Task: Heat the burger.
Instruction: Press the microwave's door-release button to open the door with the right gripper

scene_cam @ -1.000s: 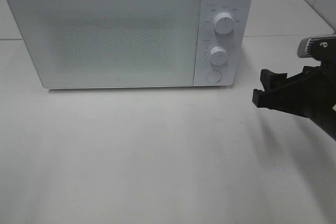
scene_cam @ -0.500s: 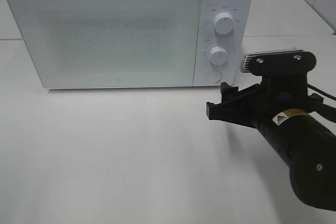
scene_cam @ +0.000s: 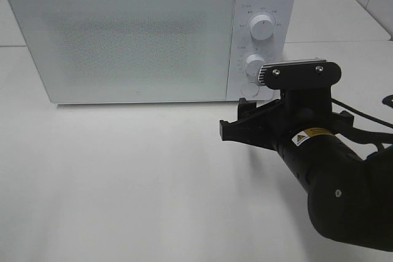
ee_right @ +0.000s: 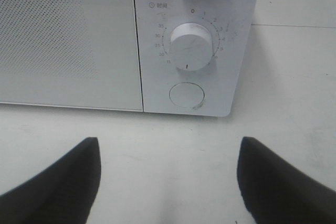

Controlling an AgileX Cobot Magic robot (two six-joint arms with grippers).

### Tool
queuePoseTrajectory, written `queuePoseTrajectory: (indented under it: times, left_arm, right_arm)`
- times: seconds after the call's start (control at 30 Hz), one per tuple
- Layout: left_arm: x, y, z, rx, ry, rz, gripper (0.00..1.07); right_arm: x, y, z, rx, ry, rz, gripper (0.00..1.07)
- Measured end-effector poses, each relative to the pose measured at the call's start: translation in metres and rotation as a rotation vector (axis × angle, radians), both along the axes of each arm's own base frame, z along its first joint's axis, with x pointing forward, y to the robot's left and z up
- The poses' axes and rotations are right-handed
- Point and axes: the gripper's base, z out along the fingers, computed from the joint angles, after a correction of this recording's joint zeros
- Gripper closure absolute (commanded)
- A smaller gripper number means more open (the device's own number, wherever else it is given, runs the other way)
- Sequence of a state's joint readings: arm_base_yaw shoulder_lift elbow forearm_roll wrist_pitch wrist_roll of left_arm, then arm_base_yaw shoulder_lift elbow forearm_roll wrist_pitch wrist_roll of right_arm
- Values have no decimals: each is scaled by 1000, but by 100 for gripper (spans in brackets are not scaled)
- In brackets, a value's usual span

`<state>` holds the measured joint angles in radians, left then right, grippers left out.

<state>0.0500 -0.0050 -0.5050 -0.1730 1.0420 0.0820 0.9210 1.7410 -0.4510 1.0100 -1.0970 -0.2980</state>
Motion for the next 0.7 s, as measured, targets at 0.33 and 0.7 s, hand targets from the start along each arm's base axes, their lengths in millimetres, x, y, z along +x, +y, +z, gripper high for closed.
queuePoseTrajectory:
  times: [0.33, 0.7]
  left_arm:
    - [0, 0, 0, 0, 0, 0, 6]
    - [0, -3, 1, -42, -7, -19, 6]
  right_arm:
    - [-1, -1, -2, 380, 40, -154, 51]
    - [-1, -1, -2, 995, 73, -388, 78]
